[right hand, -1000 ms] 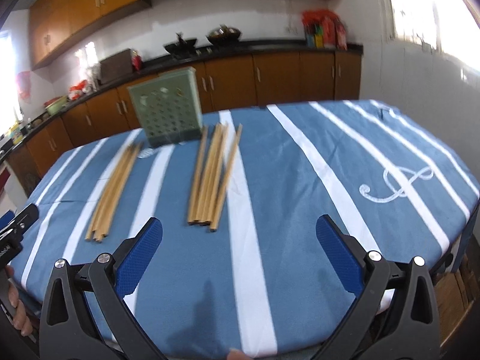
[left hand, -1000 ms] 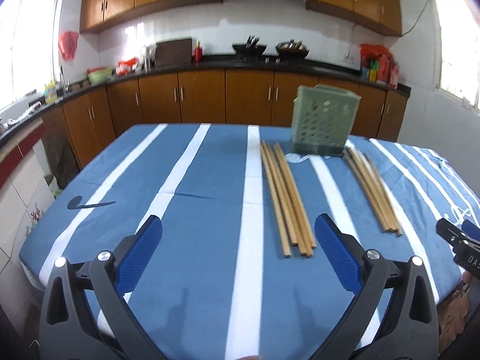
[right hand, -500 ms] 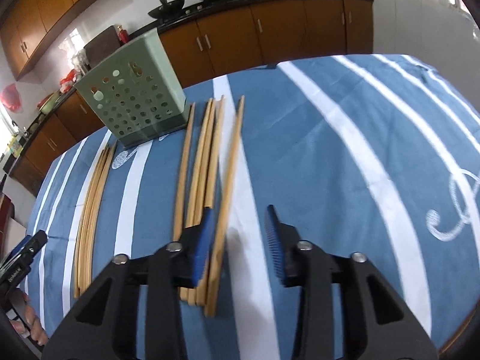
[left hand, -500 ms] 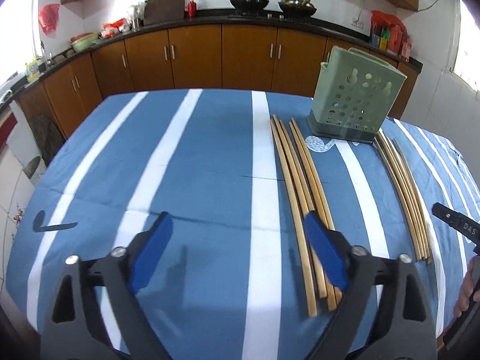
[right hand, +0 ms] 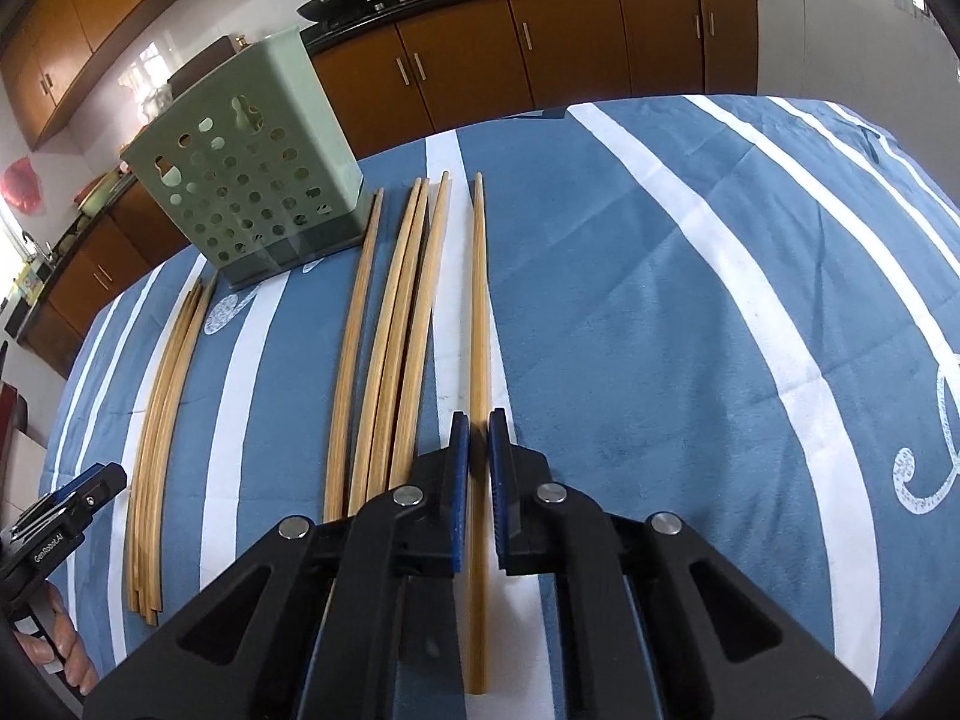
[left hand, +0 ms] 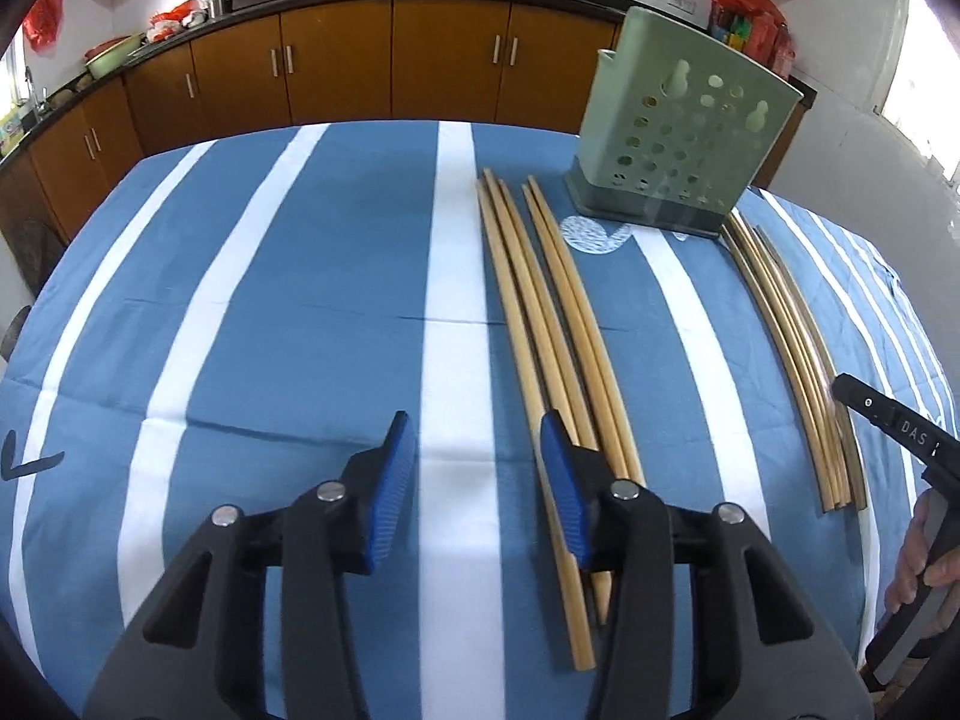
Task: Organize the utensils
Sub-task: 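Grasp one wooden chopstick with the left tool while the right tool grasps another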
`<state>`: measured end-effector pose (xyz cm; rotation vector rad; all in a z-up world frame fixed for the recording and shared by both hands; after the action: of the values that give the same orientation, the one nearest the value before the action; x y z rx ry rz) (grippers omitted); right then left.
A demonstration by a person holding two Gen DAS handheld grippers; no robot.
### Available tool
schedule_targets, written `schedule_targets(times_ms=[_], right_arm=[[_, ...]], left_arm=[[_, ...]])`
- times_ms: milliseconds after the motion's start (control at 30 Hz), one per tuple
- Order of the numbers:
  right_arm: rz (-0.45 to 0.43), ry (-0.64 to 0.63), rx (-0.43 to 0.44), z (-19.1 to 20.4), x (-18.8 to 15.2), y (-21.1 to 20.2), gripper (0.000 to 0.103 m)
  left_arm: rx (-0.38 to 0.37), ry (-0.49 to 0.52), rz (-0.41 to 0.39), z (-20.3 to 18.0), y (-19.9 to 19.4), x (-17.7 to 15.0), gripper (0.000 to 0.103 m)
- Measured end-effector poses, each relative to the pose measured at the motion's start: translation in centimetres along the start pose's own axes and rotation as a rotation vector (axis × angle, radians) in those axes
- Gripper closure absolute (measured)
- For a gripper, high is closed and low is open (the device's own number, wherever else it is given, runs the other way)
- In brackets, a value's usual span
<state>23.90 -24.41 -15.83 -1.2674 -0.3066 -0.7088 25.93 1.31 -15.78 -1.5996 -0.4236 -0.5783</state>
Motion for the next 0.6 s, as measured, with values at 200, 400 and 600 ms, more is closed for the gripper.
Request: schedule_targets(times_ms=[200, 400, 600], right_arm=[[-0.010, -0.023, -0.018, 0.0, 0.2, 0.3, 0.095], [-0.013, -0.046, -0.034, 0.1, 0.0, 0.0, 0.095], [-0.023, -0.095, -0.041, 0.4, -0.4, -0.1, 0.095]], left_arm=[[-0.010, 0.023, 0.014, -0.9, 0.2, -0.1, 0.068], [0.012, 0.058, 0.028, -1.6, 0.7, -0.5, 0.085], [0.028, 0.023, 0.025, 0.2, 1.5, 0.7, 0.095]])
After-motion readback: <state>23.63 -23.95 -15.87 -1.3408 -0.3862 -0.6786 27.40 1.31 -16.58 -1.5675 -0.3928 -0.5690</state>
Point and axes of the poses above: each gripper's, at about its wrist camera, not at the fingertips, and y roughly the way its jaws point, z to its left, x to its top, the point moved 10 cm from there along y, roughly the way its jaws point, and after that the axes turned 4 degrees about y, right-handed, at the moved point
